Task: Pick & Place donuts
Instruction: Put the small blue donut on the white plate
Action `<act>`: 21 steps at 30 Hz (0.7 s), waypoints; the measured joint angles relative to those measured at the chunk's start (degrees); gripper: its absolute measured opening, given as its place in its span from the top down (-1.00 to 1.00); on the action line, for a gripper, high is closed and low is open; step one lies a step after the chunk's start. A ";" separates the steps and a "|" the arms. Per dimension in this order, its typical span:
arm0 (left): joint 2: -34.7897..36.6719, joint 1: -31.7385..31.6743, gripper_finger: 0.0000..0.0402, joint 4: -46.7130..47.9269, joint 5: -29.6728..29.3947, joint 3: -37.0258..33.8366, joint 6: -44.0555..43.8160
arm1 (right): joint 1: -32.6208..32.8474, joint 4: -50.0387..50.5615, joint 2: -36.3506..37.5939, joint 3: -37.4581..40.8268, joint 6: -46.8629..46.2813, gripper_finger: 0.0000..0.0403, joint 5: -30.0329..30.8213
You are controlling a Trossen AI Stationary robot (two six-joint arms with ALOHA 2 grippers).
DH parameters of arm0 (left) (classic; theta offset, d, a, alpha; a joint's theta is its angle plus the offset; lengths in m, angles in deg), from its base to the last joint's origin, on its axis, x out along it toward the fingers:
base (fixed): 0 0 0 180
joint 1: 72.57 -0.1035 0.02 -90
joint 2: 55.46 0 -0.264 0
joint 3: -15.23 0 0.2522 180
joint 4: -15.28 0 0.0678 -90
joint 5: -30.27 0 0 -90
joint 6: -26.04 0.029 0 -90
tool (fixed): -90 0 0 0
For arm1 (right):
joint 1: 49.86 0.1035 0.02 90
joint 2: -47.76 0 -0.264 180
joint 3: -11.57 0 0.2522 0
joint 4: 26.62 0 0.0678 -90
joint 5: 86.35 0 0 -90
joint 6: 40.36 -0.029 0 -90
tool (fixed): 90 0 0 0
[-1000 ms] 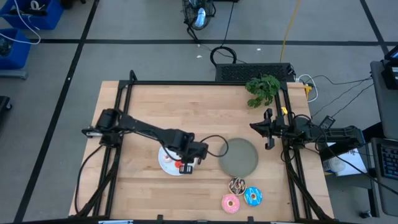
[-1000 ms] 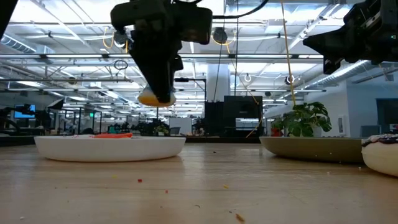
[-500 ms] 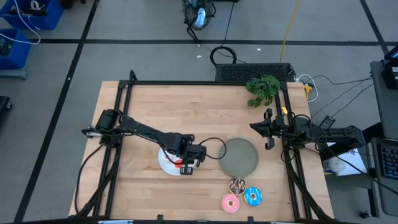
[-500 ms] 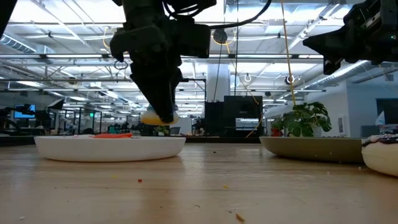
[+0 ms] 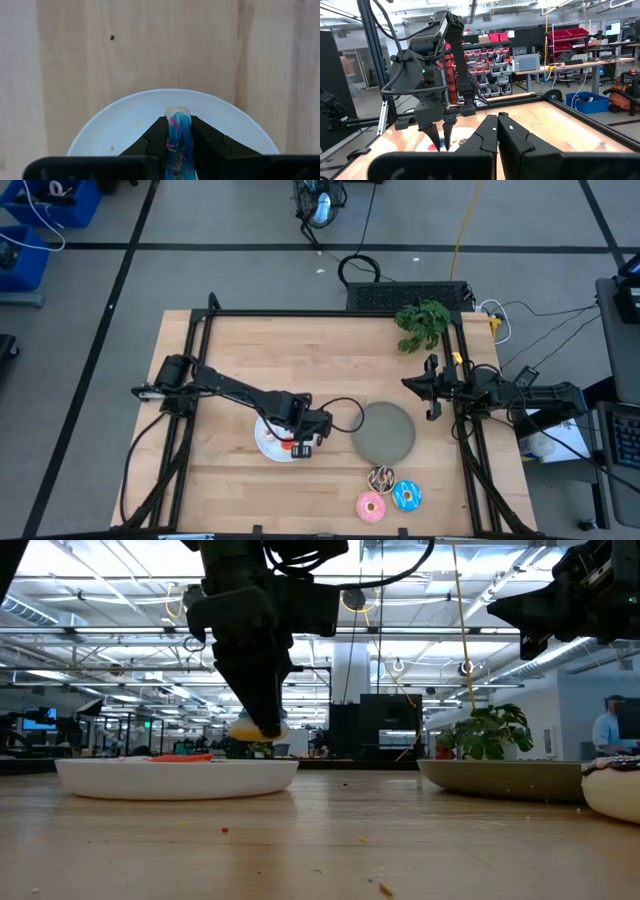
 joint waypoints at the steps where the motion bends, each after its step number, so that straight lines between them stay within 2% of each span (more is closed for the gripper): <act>1: 0.00 0.07 0.64 0.00 -0.54 0.00 0.00 | 0.00 0.00 0.00 -0.01 -0.01 1.00 0.00; 8: 0.00 0.15 0.64 0.13 -1.00 -0.17 -0.03 | 0.00 0.00 0.00 -0.01 -0.01 1.00 0.00; 15: 0.00 1.05 0.64 -0.33 -2.78 -3.31 -1.94 | 0.00 0.02 0.00 -0.01 -0.02 1.00 0.00; 21: -0.02 0.67 0.64 -4.72 -2.97 -6.12 -2.09 | 0.00 0.02 0.00 -0.01 0.00 1.00 0.01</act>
